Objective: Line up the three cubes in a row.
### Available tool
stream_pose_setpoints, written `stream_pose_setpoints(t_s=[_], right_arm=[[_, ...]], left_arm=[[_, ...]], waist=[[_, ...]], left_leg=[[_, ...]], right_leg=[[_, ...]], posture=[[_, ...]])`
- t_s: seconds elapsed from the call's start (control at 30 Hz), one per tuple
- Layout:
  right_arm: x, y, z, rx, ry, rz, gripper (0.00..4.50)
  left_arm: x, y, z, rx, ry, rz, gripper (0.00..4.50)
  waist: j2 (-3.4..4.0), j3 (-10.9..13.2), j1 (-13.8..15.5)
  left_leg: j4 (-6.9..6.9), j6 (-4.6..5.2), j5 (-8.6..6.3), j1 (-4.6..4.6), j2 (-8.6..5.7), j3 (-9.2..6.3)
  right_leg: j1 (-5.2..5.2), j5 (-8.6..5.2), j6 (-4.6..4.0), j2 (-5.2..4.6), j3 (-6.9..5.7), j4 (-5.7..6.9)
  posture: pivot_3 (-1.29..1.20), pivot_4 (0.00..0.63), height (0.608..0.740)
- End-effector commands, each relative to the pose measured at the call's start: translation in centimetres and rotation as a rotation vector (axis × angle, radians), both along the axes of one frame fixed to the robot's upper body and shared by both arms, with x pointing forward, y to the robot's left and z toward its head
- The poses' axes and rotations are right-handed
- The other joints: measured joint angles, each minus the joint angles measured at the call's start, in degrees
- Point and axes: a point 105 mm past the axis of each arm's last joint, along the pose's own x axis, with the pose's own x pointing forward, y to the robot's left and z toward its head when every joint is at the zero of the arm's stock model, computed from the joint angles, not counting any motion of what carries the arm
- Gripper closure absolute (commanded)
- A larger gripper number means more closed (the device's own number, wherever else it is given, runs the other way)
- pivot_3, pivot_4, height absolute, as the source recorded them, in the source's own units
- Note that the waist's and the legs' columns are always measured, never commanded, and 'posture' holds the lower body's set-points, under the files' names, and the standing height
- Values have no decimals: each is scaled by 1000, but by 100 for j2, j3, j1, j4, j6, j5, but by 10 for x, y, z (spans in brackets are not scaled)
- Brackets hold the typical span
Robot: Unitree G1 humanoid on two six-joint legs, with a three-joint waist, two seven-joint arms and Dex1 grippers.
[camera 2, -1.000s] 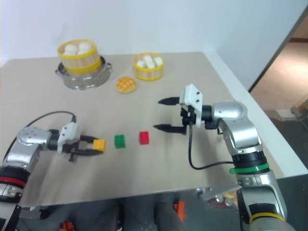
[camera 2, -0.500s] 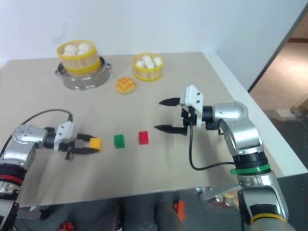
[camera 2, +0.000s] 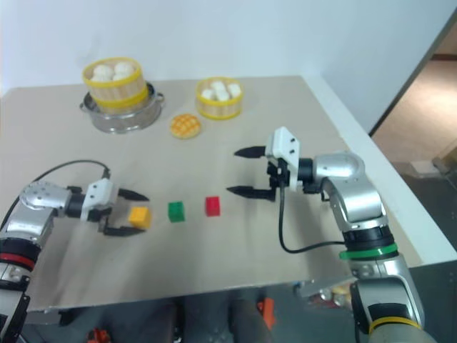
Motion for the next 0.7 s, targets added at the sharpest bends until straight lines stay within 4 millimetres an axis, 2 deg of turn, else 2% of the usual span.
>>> stream_pose_setpoints(t_s=[0.03, 0.2, 0.33, 0.47, 0.5, 0.63, 0.7], right_arm=[[-1, 3, 8, 9, -38, 19, 0], [-1, 3, 17, 39, -48, 14, 0], [-4, 2, 34, 120, -28, -7, 0], [9, -14, 41, 175, -61, -153, 0], [13, -17, 39, 176, -67, -184, 0], [28, -26, 19, 184, -50, -294, 0], [33, -26, 5, 195, -36, -339, 0]], left_arm=[[-3, 6, 13, 9, -33, -3, 16], [-7, 5, 39, -50, -56, 26, 16], [-11, 6, 70, -101, -83, 101, 16], [1, 15, 104, -264, -102, 333, 16], [5, 20, 107, -288, -115, 397, 16], [23, 44, 92, -287, -206, 660, 16], [24, 46, 85, -330, -243, 717, 16]], waist=[[0, 0, -3], [0, 1, -5], [1, 3, -4], [0, 3, -4], [0, 3, -4], [0, 3, -7], [0, 2, -7]], left_leg=[[0, 0, 0, 0, 1, -1], [1, 0, 0, -2, 2, -3], [1, 0, 0, -3, 1, -3], [1, 0, 0, -2, 1, -5], [2, 0, 0, -2, 1, -6], [-1, 0, 0, 10, 0, -4], [-7, 0, 0, 15, 0, -1]], right_leg=[[0, 0, -1, 2, 0, 0], [-1, 1, -1, 2, -2, 1], [-1, 1, -1, -2, -2, 0], [0, 0, 0, -3, -5, 0], [0, 1, 0, -3, -6, 0], [7, 1, 0, -2, -3, 0], [9, 1, 0, -3, 0, 0]], posture=[[0, 150, 740], [0, 150, 740], [0, 150, 740], [0, 150, 740], [0, 150, 740], [0, 150, 740], [0, 150, 740]])
